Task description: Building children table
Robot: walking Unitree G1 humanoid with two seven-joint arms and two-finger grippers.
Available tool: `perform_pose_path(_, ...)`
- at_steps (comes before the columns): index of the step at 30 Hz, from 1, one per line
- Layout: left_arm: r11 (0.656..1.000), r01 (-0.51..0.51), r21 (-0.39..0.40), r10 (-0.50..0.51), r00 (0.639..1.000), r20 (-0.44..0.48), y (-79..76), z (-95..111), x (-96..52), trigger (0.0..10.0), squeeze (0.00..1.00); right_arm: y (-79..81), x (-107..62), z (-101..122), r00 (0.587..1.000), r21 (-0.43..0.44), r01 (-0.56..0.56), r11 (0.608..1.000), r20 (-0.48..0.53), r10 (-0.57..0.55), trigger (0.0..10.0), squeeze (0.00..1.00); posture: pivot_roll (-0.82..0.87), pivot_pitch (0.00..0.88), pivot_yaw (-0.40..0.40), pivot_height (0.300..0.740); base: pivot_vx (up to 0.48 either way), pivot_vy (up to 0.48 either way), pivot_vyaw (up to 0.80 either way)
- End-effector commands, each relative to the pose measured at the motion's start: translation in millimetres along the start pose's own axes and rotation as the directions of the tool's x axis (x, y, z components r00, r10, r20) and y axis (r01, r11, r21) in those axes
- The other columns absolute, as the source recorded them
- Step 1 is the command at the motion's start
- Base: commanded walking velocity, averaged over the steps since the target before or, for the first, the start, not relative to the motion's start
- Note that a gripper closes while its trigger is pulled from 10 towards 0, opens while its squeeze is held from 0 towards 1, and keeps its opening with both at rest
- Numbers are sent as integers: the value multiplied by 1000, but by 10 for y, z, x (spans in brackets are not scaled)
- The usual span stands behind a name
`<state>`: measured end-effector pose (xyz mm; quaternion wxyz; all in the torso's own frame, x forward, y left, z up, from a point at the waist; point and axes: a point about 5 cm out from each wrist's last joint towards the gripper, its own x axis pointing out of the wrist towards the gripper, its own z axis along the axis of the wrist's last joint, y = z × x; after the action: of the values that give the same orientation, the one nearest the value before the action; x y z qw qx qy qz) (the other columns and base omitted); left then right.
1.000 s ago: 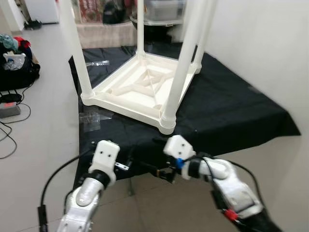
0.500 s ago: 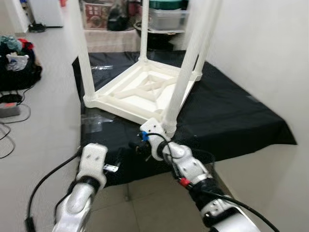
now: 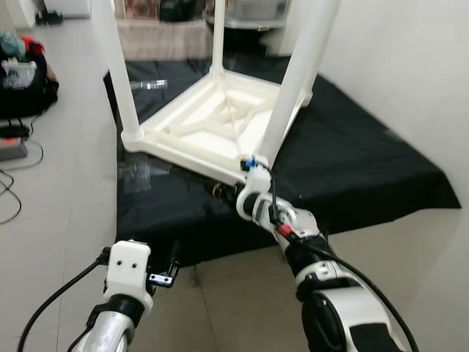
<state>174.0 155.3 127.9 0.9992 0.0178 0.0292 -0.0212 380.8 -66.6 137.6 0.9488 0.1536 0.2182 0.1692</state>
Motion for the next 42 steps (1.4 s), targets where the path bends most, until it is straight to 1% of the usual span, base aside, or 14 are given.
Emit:
perform_pose_path(1, 1000, 3, -28, -3, 1000, -9, -21, 77, -109, 10000, 0, -293, -60, 92, 987, -52, 162, 985, 17, -161, 10000, 0, 84, 254, -99, 740, 0, 0, 0)
perform_pose_path(6, 1000, 2, -29, -3, 1000, -11, -25, 115, -168, 10000, 0, -406, -94, 164, 973, -83, 229, 970, 42, -226, 10000, 0, 97, 279, -101, 740, 0, 0, 0)
perform_pose_path(9, 1000, 0, -25, -1, 1000, -22, -27, 168, -245, 10000, 0, -685, -263, 682, 879, -57, 399, 915, 309, -364, 10000, 0, 112, 290, -93, 740, 0, 0, 0)
perform_pose_path(10, 1000, 1, -23, -2, 1000, -26, -30, 179, -256, 10000, 0, -774, -393, 983, 800, -40, 460, 887, 452, -395, 10000, 0, 115, 281, -94, 740, 0, 0, 0)
perform_pose_path(13, 1000, 2, -22, -2, 1000, -26, -36, 179, -239, 10000, 0, -840, -524, 1226, 725, -7, 501, 865, 550, -415, 10000, 0, 109, 266, -99, 740, 0, 0, 0)
perform_pose_path(14, 1000, -3, -24, 2, 1000, -21, -40, 164, -177, 10000, 0, -922, -698, 1479, 632, 10, 556, 831, 644, -431, 10000, 0, 96, 232, -109, 740, 0, 0, 0)
perform_pose_path(16, 1000, -6, -23, 6, 1000, -16, -40, 145, -126, 10000, 0, -951, -740, 1520, 616, 5, 571, 821, 659, -433, 10000, 0, 80, 204, -113, 740, 0, 0, 0)
perform_pose_path(19, 1000, -5, -14, 5, 1000, -9, -39, 112, -6, 10000, 0, -951, -766, 1531, 620, -38, 573, 819, 673, -403, 10000, 0, 62, 175, -120, 740, 0, 0, 0)
perform_pose_path(22, 1000, 3, 2, -3, 1000, -15, -31, 66, 94, 10000, 0, -836, -654, 1386, 721, -100, 455, 885, 625, -300, 10000, 0, 28, 139, -120, 740, 0, 0, 0)
perform_pose_path(24, 1000, 7, 19, -7, 1000, -19, -6, 9, 217, 10000, 0, -564, -584, 1080, 827, -285, 232, 930, 561, -34, 10000, 0, -23, 78, -113, 740, 0, 0, 0)
perform_pose_path(29, 998, 25, 65, -24, 1000, -20, 26, -30, 369, 10000, 0, -459, -737, 588, 880, -425, 52, 904, 448, 160, 10000, 0, -54, 29, -93, 740, 0, 0, 0)
perform_pose_path(31, 998, 25, 65, -24, 1000, -20, 26, -30, 369, 10000, 0, -459, -737, 588, 880, -425, 52, 904, 448, 160, 10000, 0, -54, 29, -93, 740, 0, 0, 0)
perform_pose_path(36, 989, 43, 143, -38, 998, -41, 82, -108, 659, 10000, 0, -671, -774, -125, 945, -453, 13, 891, 298, 138, 10000, 0, -68, 0, -85, 740, 0, 0, 0)
perform_pose_path(42, 997, -2, 82, 10, 995, -96, 192, -286, 553, 10000, 0, -685, -760, -418, 974, -503, 38, 863, 210, 79, 10000, 0, -47, 0, -91, 740, 0, 80, 0)
